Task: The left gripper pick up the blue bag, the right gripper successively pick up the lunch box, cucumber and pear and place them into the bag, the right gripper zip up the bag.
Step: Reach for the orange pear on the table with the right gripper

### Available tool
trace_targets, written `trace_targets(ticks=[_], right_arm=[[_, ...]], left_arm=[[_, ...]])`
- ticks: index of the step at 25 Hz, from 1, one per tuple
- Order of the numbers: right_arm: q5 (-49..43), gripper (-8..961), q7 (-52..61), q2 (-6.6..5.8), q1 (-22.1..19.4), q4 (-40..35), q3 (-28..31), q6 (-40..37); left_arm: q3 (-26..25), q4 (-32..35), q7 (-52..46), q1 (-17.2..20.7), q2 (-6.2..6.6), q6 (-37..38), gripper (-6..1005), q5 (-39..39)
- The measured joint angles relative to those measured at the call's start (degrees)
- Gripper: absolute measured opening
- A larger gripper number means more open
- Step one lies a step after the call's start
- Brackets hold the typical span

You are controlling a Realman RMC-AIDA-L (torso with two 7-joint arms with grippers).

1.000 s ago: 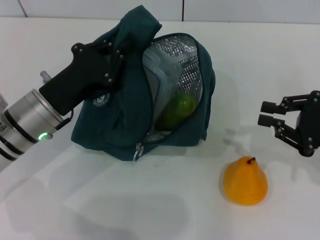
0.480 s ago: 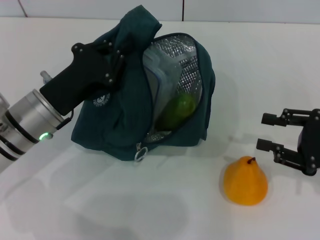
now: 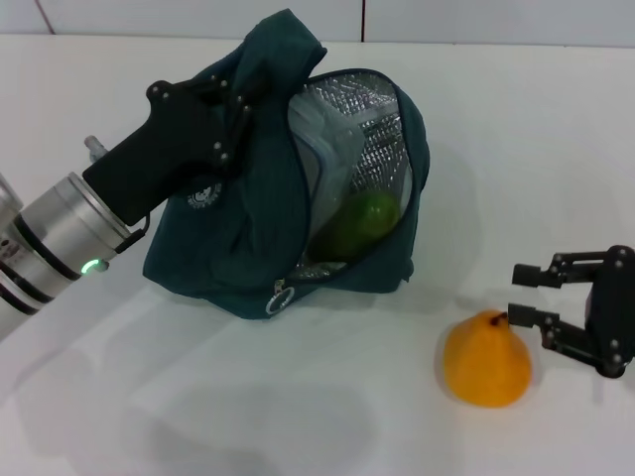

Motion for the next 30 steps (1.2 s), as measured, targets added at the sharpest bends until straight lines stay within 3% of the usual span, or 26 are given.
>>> trace_targets(ticks=[2,27,30], right_arm=[[-0.97,325,0.42,0.11,0.20,-0.02,0.00,0.08],[-6.10,331,4.62,0.33,3.63,0.09,0.04,2.66],[-6.52,282,4.94,0.32,3.81,0.08,0.04,3.37]], left_arm=[[0.04,0.01,0.00,0.00,0.00,0.01,68,0.01],[0.09,-0.08,0.00,0.00,0.00,-0.06,70,-0.13],[0.09,-0.08,0.00,-0.04,0.00,-0.08,70,-0.18]])
